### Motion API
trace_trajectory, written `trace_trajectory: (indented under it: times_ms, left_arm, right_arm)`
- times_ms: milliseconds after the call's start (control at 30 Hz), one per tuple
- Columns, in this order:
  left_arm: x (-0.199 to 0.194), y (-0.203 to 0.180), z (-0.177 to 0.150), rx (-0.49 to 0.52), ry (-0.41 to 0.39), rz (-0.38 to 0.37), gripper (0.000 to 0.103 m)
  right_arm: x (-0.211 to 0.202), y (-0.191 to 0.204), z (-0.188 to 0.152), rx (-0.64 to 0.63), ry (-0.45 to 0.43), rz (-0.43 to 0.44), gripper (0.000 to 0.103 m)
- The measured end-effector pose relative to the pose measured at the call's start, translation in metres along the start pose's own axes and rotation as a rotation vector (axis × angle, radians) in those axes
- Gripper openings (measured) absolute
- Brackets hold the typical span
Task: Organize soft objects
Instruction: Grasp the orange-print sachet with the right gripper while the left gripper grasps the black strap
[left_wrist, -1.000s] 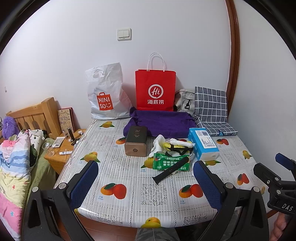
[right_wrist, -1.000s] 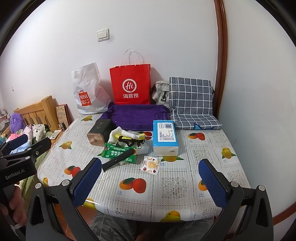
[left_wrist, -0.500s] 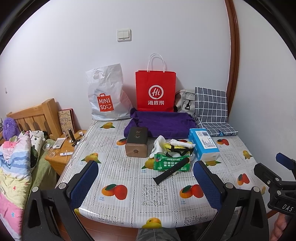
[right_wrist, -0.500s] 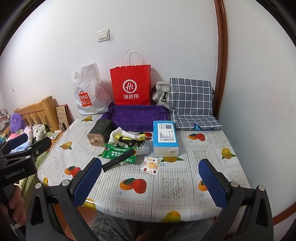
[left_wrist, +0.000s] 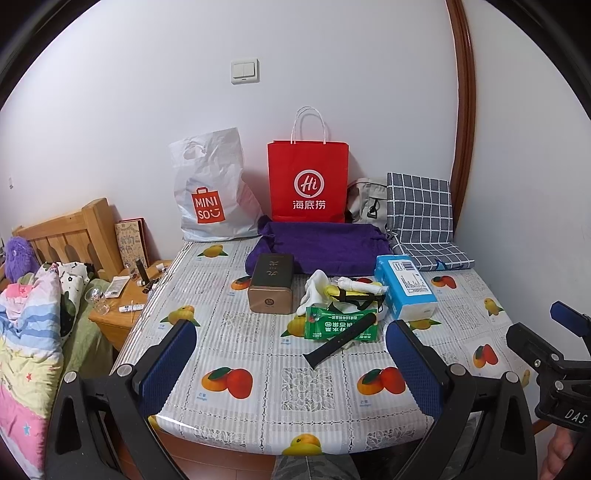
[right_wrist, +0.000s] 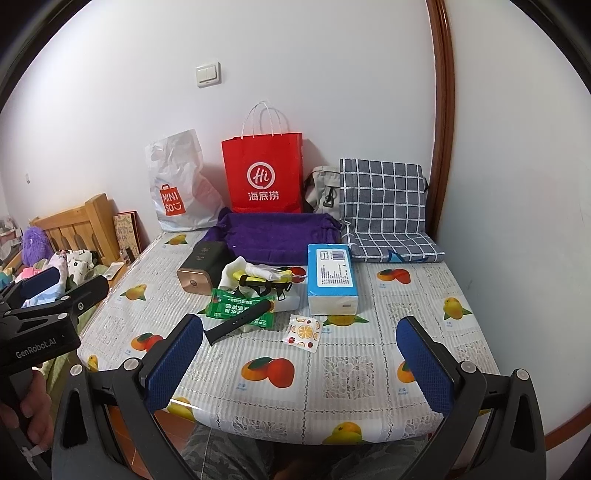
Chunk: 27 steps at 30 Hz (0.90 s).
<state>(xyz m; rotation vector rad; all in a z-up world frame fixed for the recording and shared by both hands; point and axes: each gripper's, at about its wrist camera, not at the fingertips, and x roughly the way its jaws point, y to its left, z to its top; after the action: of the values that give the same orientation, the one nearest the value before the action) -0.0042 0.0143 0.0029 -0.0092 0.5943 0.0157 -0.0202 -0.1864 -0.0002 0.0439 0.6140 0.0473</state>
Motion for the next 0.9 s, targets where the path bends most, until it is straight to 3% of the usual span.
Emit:
trace_trajectory:
  times_ms: [367, 767, 900]
  left_arm:
    - [0.028, 0.008, 0.012, -0.005, 0.035, -0.014, 0.103]
    - [0.115, 0.020, -0.021, 0.000, 0.190, 0.021, 0.103]
    - [0.140, 0.024, -0.032, -0.008, 0.226, 0.015, 0.103]
  right_arm:
    - [0.023, -0.004, -0.004, 0.007, 0.024, 0.011, 0.103]
    - [0.117, -0.019, -0.034, 0.036, 0.183, -0.001, 0.103]
    - [0.152, -0.021, -0.045, 0.039, 0.224, -0.005, 0.098]
